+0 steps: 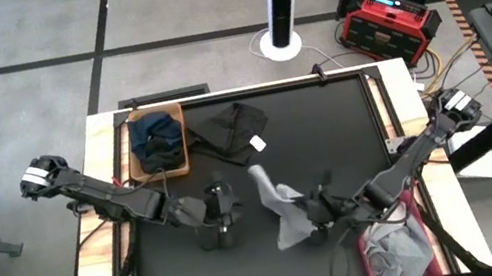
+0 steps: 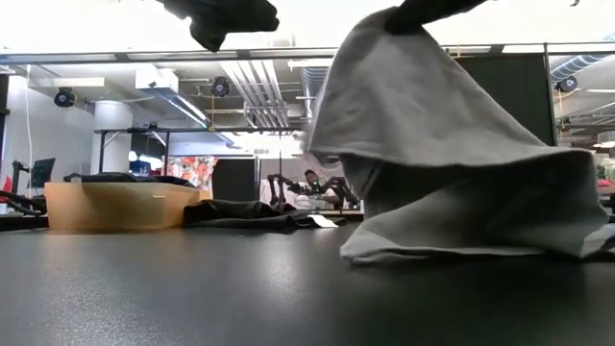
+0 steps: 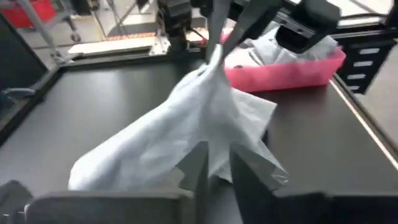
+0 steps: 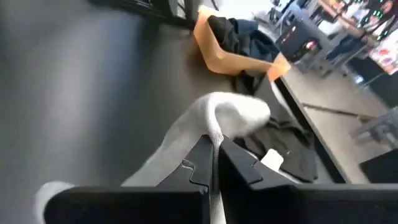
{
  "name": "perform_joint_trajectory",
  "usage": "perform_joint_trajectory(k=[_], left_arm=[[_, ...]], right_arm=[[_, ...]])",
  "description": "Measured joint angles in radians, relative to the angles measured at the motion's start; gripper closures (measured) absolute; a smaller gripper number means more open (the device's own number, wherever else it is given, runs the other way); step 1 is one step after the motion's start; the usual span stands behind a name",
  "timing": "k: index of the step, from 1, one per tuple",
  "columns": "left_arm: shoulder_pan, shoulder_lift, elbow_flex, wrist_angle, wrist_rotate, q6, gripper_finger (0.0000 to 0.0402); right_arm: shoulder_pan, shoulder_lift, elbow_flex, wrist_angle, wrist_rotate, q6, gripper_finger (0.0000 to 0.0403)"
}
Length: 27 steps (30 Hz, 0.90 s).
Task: Sort towels by color in basket
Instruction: Put the gray towel into the pink bin
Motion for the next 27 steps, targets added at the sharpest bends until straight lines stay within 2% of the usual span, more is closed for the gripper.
perform_joint_trajectory(k=[7, 12, 19, 27], left_arm=[[0.002, 0.017, 0.0, 0.09, 0.004, 0.097, 0.0234], [0.006, 0.065, 0.0, 0.189, 0.026, 0.13, 0.0184], [0.018, 0.135, 0.0, 0.307, 0.028, 0.128, 0.0171], [0.042, 0.193, 0.0, 0.383, 0.037, 0.082, 0.0171]], right_arm=[[0.002, 0.008, 0.0, 0.056, 0.02, -0.082, 0.0394], [0.002, 0.008, 0.0, 0.137, 0.021, -0.175, 0.0394], [0.002, 0.008, 0.0, 0.234, 0.021, -0.295, 0.0394], [0.002, 0.008, 0.0, 0.29, 0.02, -0.333, 0.0394]])
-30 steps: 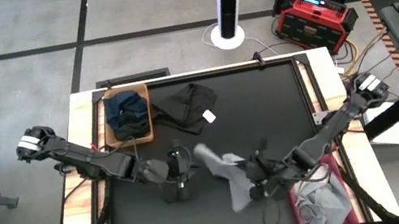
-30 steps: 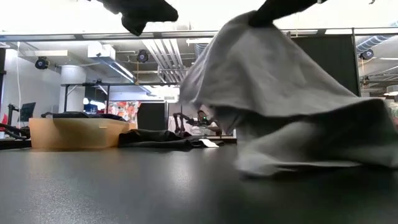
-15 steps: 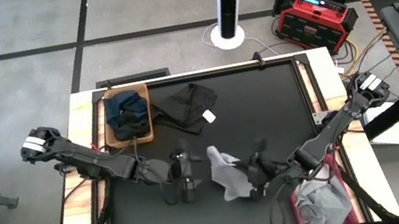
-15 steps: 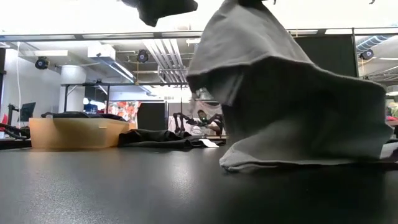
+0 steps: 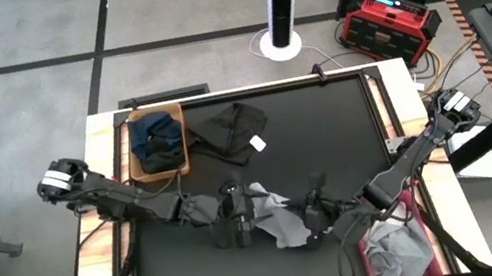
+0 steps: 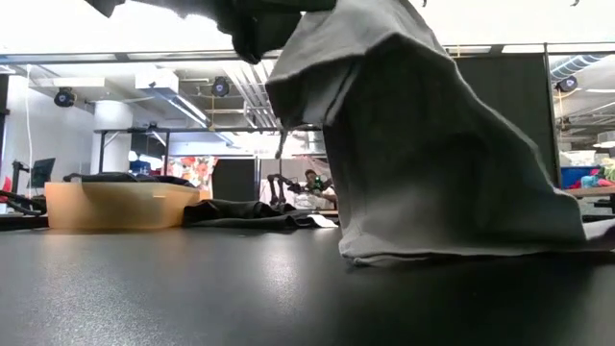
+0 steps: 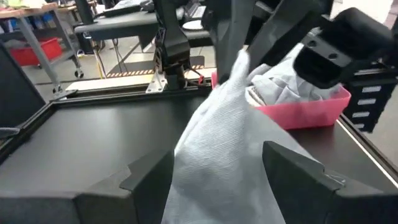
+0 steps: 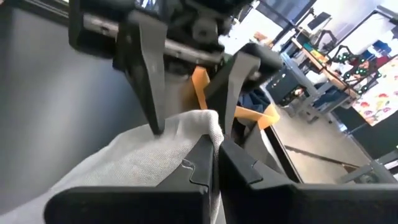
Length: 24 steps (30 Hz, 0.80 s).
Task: Sort towels by color in basket
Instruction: Put the gray towel into the pink bin
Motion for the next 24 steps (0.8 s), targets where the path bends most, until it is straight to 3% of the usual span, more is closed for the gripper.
perform_joint_trajectory(k=[3, 6, 9, 12, 14, 19, 24], left_arm=[[0.007, 0.027, 0.0, 0.022, 0.001, -0.007, 0.0173], [0.007, 0.054, 0.012, 0.023, 0.025, -0.007, 0.0201], [0.006, 0.075, 0.026, 0.024, 0.037, -0.004, 0.0262], [0.007, 0.083, 0.032, 0.024, 0.037, 0.003, 0.0354], [0.008, 0.081, 0.032, 0.029, 0.036, 0.005, 0.0388], [0.007, 0.055, 0.032, 0.056, 0.057, 0.017, 0.0398], [0.005, 0.002, 0.032, 0.069, 0.099, 0.001, 0.04]], right_arm=[[0.0, 0.0, 0.0, 0.018, 0.0, -0.017, 0.0394], [0.0, 0.0, 0.0, 0.038, 0.0, -0.039, 0.0394], [0.0, 0.0, 0.0, 0.063, 0.003, -0.064, 0.0394], [0.0, 0.0, 0.0, 0.083, 0.023, -0.074, 0.0394], [0.0, 0.0, 0.0, 0.084, 0.027, -0.074, 0.0394], [0.0, -0.013, 0.0, 0.075, 0.049, -0.027, 0.0389], [0.0, -0.103, 0.0, 0.006, 0.052, 0.103, 0.0346]])
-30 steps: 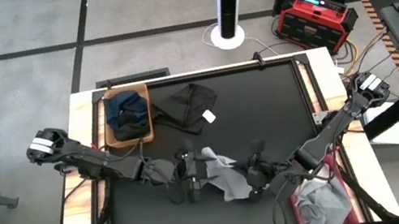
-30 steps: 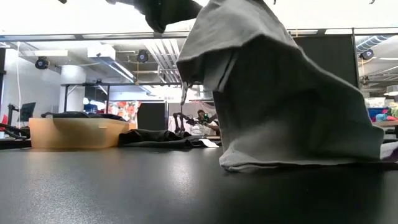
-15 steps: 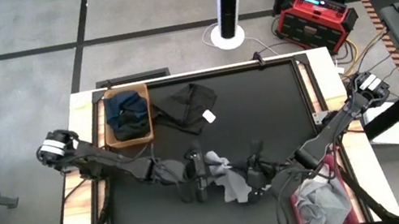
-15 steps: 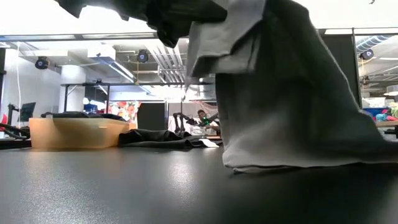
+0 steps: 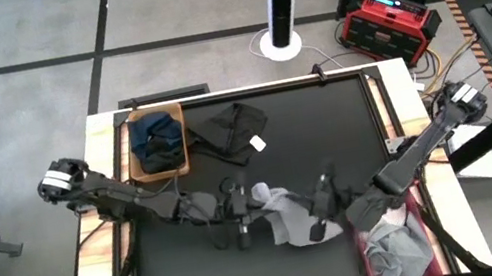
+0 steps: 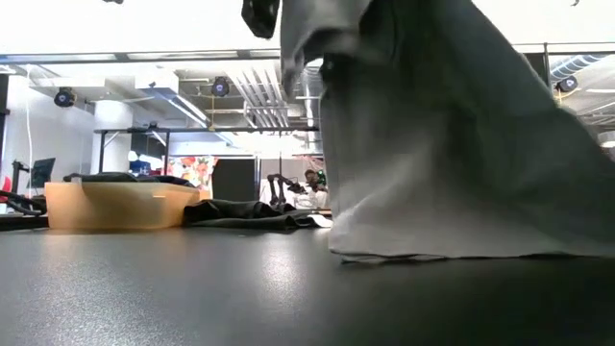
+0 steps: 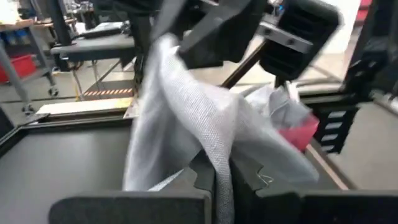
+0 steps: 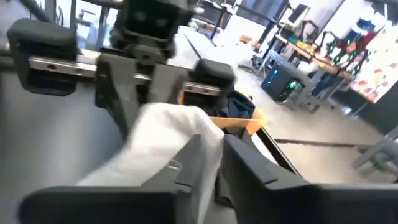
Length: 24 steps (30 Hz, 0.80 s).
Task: Sort towels by color in basket
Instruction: Put the gray towel into the pink bin
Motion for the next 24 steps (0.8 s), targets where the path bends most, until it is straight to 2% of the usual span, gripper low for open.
perform_joint_trajectory(k=[5, 10, 15, 19, 24], left_arm=[[0.0, -0.053, 0.0, 0.058, 0.051, -0.024, 0.0401], [0.0, -0.089, 0.0, 0.115, 0.054, -0.009, 0.0401], [-0.001, -0.103, 0.0, 0.178, -0.011, 0.087, 0.0401], [0.001, -0.103, 0.0, 0.221, -0.068, 0.133, 0.0401], [0.002, -0.098, 0.0, 0.236, -0.074, 0.161, 0.0401]], right_arm=[[0.0, -0.109, 0.0, -0.085, 0.0, 0.115, 0.0275], [0.008, -0.182, 0.0, -0.118, -0.024, 0.146, 0.0213], [0.026, -0.175, 0.0, -0.114, -0.128, 0.152, 0.017], [0.031, -0.146, 0.0, -0.096, -0.136, 0.202, 0.0137], [0.022, -0.095, 0.0, -0.047, -0.137, 0.224, 0.0099]])
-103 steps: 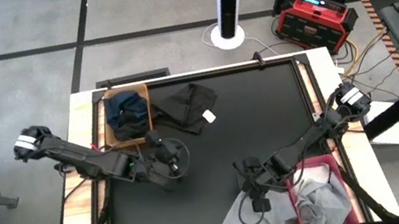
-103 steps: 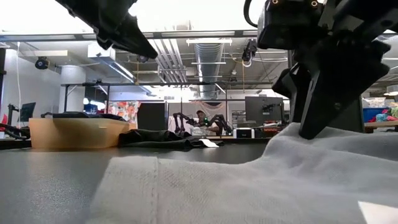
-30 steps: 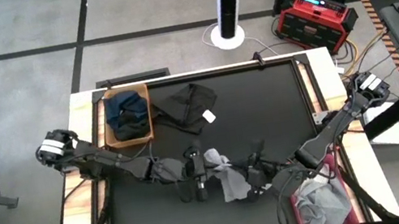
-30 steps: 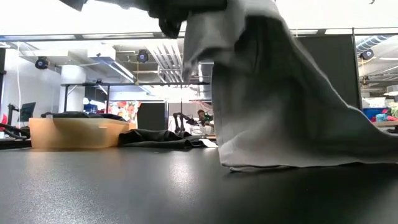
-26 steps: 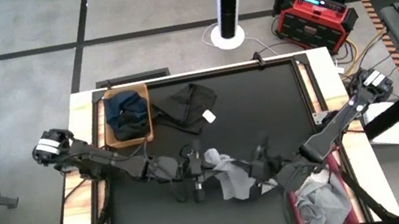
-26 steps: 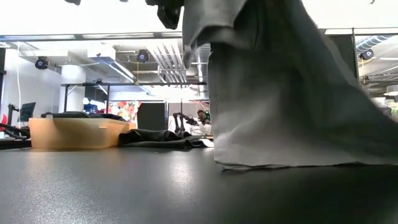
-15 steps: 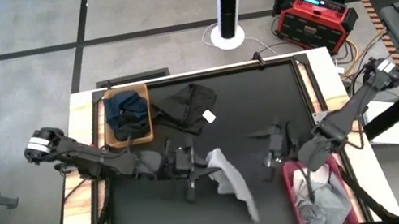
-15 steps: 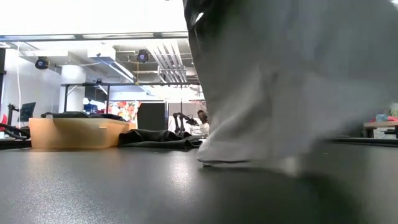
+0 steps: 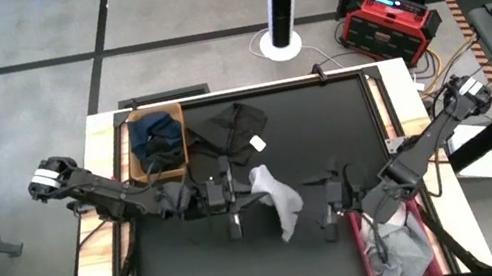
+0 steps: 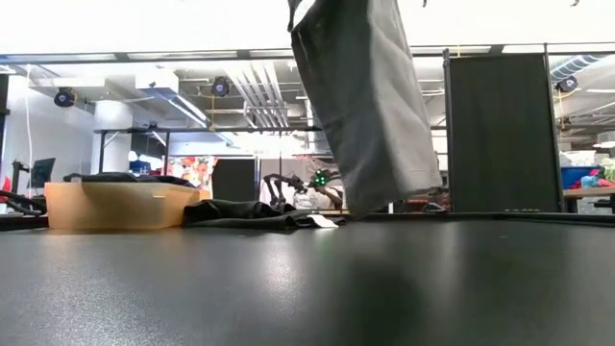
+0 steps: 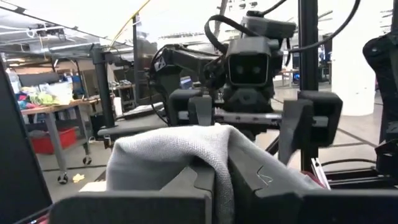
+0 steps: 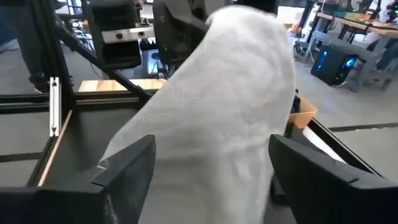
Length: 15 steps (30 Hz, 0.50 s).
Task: Sort towels by color in basket
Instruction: Put the gray towel into the pink bin
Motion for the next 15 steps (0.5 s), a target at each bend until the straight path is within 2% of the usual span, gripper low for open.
perform_joint_trajectory(k=[4, 8, 11, 15], left_arm=[[0.0, 0.0, 0.0, 0.006, 0.03, 0.002, 0.0401], [0.0, 0.0, 0.0, 0.006, 0.086, 0.003, 0.0401], [-0.001, 0.0, 0.0, 0.006, 0.095, 0.001, 0.0401], [0.0, 0.0, 0.0, 0.006, 0.106, 0.0, 0.0402]], right_arm=[[-0.022, 0.039, 0.0, 0.049, -0.005, -0.032, 0.0075], [-0.051, 0.066, 0.0, 0.1, -0.086, -0.099, 0.0068], [-0.072, 0.078, 0.0, 0.153, -0.174, -0.14, 0.0075], [-0.098, 0.089, 0.0, 0.198, -0.213, -0.175, 0.0104]])
